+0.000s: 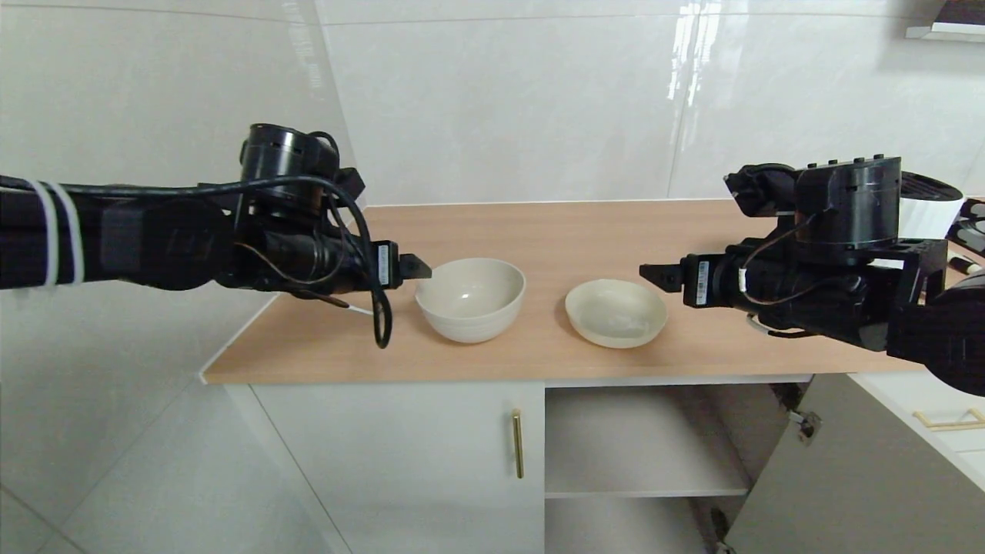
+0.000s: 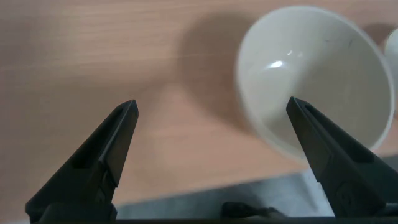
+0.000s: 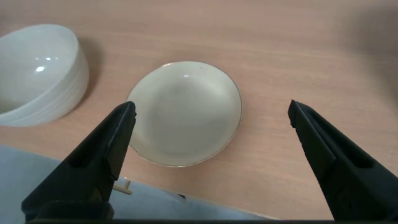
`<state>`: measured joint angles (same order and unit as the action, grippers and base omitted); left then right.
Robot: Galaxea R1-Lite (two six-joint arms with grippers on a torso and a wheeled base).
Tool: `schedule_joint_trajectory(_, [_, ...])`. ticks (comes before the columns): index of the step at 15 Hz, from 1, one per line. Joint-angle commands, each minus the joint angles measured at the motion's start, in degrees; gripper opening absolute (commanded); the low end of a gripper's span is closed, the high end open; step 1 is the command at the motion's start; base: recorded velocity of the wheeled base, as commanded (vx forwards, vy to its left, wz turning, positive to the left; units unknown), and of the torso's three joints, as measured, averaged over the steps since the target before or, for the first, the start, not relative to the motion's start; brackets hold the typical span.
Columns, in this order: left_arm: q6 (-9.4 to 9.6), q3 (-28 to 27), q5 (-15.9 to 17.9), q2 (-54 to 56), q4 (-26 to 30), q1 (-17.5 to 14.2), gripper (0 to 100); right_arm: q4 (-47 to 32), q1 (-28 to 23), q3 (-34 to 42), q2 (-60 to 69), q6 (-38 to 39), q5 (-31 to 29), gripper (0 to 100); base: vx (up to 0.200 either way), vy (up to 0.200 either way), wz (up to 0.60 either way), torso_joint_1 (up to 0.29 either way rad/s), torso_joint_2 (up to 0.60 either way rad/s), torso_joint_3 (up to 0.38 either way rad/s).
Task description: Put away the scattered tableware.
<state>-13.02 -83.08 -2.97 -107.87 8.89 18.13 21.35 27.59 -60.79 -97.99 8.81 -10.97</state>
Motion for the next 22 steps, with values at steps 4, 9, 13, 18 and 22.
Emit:
schedule_joint_trajectory(4, [-1.22,-2.53,-4.94,-7.09,-2.82,2.97,100,0.01,-0.08,0.24,0.17,0.06,-0.01,100,0.000,0.000,0.00,0.000,0.00,0.000])
schedule_joint_trajectory(9, [-1.39,-3.32,-5.38,-9.55,-3.44,3.32,100,0.10,-0.17,0.50,0.96,0.06,-0.01,100,0.000,0.000,0.00,0.000,0.00,0.000])
schedule_joint_trajectory(13, [-3.06,-3.58,-5.29,-9.28,-3.44,3.23,0,-0.08,-0.25,0.41,0.96,-0.02,-0.19,100,0.000,0.000,0.00,0.000,0.00,0.000])
schedule_joint_trajectory(18, [-4.73,-1.91,-5.29,-5.06,-3.35,3.49,0,-11.33,-0.43,-5.12,-0.89,0.06,-6.08,100,0.000,0.000,0.00,0.000,0.00,0.000])
schedule_joint_trajectory(22, [-4.73,4.07,-5.02,5.75,-3.35,5.25,0,-16.86,-0.43,-10.05,-8.71,1.56,-13.90,100,0.000,0.000,0.00,0.000,0.00,0.000])
